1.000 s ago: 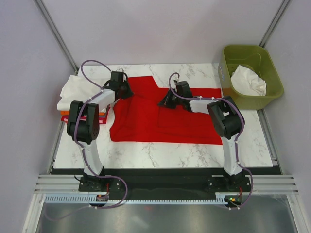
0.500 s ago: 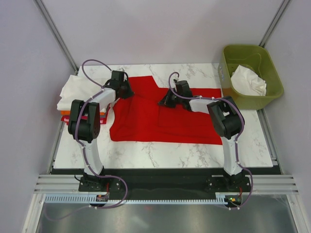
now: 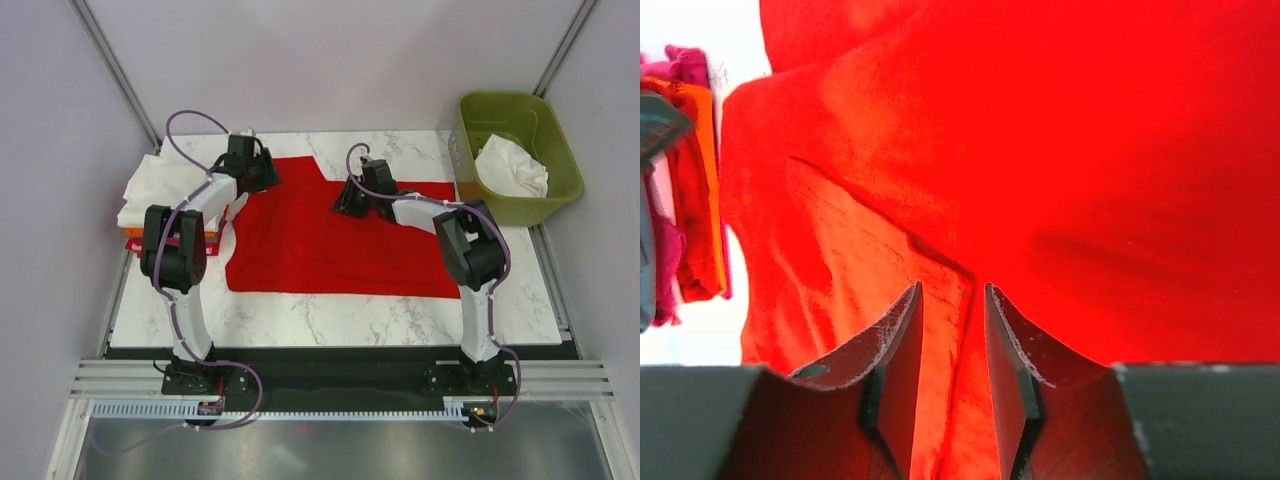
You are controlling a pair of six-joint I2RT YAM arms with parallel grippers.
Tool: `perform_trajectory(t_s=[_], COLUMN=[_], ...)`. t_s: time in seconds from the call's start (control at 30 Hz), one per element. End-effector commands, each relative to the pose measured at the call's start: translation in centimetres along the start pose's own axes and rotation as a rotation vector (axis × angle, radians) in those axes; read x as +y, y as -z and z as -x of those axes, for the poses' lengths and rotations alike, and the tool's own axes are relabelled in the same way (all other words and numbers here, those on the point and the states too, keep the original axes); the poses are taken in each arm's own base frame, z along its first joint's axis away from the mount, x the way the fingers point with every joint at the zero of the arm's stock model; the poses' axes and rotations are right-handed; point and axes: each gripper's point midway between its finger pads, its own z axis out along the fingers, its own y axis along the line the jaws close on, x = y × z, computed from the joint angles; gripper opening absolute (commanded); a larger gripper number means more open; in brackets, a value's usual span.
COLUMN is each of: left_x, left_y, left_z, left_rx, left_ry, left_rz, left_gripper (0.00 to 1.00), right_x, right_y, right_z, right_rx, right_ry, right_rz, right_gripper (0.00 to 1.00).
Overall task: Fold and stack the t-shirts
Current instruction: Fold the tshirt
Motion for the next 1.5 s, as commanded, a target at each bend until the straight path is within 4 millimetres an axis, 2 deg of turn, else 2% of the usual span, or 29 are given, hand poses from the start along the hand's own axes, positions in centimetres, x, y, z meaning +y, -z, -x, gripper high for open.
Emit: perform_trajectory(t_s=[0.0, 0.03, 0.07, 0.1, 0.13, 0.17, 0.2, 0.23, 0.3, 0.33, 0.4, 0.43, 0.47, 0.53, 0.7, 0.8, 1.0, 1.2, 1.3, 1.47], left_x=[-1.3, -1.1, -1.3, -0.6, -1.4, -1.5, -0.9, -1.4, -1.0, -0.4, -0.3, 0.3, 0.2, 1.0, 2.6, 2.8, 2.6, 2.7, 2.8, 2.6], left_y=[0.8, 0.2, 0.0, -1.5, -1.6, -2.0, -3.4, -3.5, -4.7, -5.9, -6.3, -7.2, -7.3, -8.2, -9.1, -10.0, -11.4, -12.1, -12.1, -12.4], left_z=[5.0, 5.2, 6.9, 6.3, 7.9, 8.2, 7.9, 9.3, 9.5, 9.0, 10.1, 9.4, 10.0, 9.7, 9.6, 9.5, 9.2, 9.1, 9.3, 9.3], left_rx=[-0.115, -0.118, -0.159, -0.140, -0.172, -0.178, -0.173, -0.205, -0.214, -0.203, -0.229, -0.211, -0.222, -0.210, -0.221, -0.212, -0.193, -0.176, -0.181, -0.174], left_ry=[-0.069, -0.067, -0.065, -0.051, -0.046, -0.044, -0.032, -0.025, -0.019, -0.018, -0.013, -0.012, -0.009, 0.003, 0.042, 0.042, 0.041, 0.070, 0.080, 0.081], left_rz=[0.010, 0.021, 0.040, 0.069, 0.057, 0.055, 0.079, 0.076, 0.098, 0.116, 0.130, 0.149, 0.150, 0.192, 0.254, 0.238, 0.200, 0.168, 0.168, 0.148], left_gripper=[0.59, 0.59, 0.57, 0.57, 0.57, 0.58, 0.58, 0.58, 0.58, 0.59, 0.60, 0.61, 0.63, 0.66, 0.71, 0.70, 0.61, 0.55, 0.53, 0.53], right_x=[2.1, 2.3, 1.8, 2.1, 2.2, 1.9, 2.3, 1.8, 2.0, 2.0, 1.9, 1.8, 1.6, 1.3, -0.1, -0.5, -1.6, -4.6, -5.2, -6.6], right_y=[3.6, 4.4, 4.7, 5.5, 5.9, 6.2, 6.8, 7.0, 7.8, 8.0, 8.7, 8.8, 9.0, 9.5, 11.0, 11.7, 12.7, 14.2, 14.9, 15.5], right_z=[5.0, 5.7, 5.5, 6.1, 6.2, 6.1, 6.4, 6.2, 6.7, 6.8, 6.9, 6.9, 6.8, 7.2, 8.3, 8.6, 9.4, 9.8, 10.3, 10.8], right_rx=[-0.140, -0.163, -0.160, -0.177, -0.180, -0.182, -0.195, -0.194, -0.211, -0.213, -0.217, -0.219, -0.219, -0.228, -0.258, -0.270, -0.303, -0.339, -0.355, -0.359], right_ry=[0.104, 0.105, 0.098, 0.096, 0.099, 0.099, 0.103, 0.098, 0.099, 0.098, 0.098, 0.099, 0.096, 0.093, 0.065, 0.050, 0.031, -0.035, -0.049, -0.022], right_rz=[-0.027, -0.029, -0.038, -0.030, -0.028, -0.033, -0.029, -0.039, -0.033, -0.033, -0.032, -0.032, -0.035, -0.040, -0.056, -0.057, -0.075, -0.151, -0.161, -0.253], right_gripper=[0.37, 0.37, 0.37, 0.37, 0.37, 0.37, 0.36, 0.36, 0.37, 0.36, 0.37, 0.38, 0.39, 0.42, 0.44, 0.45, 0.44, 0.44, 0.44, 0.46])
